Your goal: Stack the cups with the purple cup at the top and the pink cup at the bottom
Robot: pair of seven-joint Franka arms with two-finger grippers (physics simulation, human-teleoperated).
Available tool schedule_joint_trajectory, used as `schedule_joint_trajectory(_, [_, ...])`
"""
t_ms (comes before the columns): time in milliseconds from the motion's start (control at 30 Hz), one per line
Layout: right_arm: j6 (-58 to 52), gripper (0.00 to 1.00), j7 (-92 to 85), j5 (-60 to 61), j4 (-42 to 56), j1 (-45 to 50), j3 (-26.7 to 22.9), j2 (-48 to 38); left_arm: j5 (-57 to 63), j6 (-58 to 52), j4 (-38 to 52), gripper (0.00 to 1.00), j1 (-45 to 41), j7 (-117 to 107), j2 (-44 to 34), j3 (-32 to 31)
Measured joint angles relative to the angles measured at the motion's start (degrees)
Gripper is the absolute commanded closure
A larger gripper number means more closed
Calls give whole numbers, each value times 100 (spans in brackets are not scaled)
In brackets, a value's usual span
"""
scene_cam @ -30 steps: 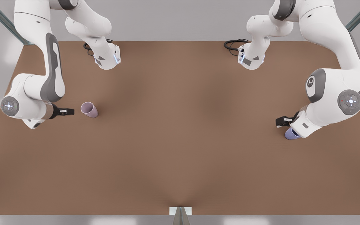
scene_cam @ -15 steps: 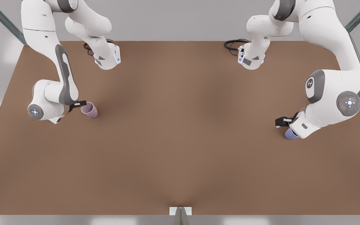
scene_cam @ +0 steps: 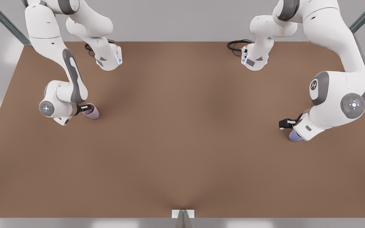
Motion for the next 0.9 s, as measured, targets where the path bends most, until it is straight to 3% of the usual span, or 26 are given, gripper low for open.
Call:
schedule_joint_trajectory(100, [206, 76, -85, 57, -39, 5, 2, 11, 0, -1, -5, 0, -1, 0, -3, -1])
schedule_joint_trajectory(133, [249, 79, -124, 87, -40, 6, 5, 12, 0, -1, -7, 0, -2, 0, -1, 0])
schedule_joint_trajectory(433, [348, 79, -213, 37, 126, 214, 54, -227, -1, -2, -9, 0, -3, 1, -5, -2])
schedule_joint_trajectory(533, [95, 79, -114, 50, 592, 289, 506, -337, 0, -4, -4, 0, -3, 1, -9, 1])
schedule_joint_trajectory(700, [-567, 79, 558, 332, 2256, 1493, 1199, 260, 0, -1, 7, 0, 5, 2, -1, 72])
schedule_joint_trajectory(767, [-871, 79, 1049, 526, 3487, 2093, 1594, 1010, 2, 1, 8, 0, 5, 2, 16, 79])
schedule_joint_trajectory(900, [-1366, 79, 2232, 976, 5777, 3224, 1757, 2550, 7, 6, 9, 0, 3, 2, 35, 81])
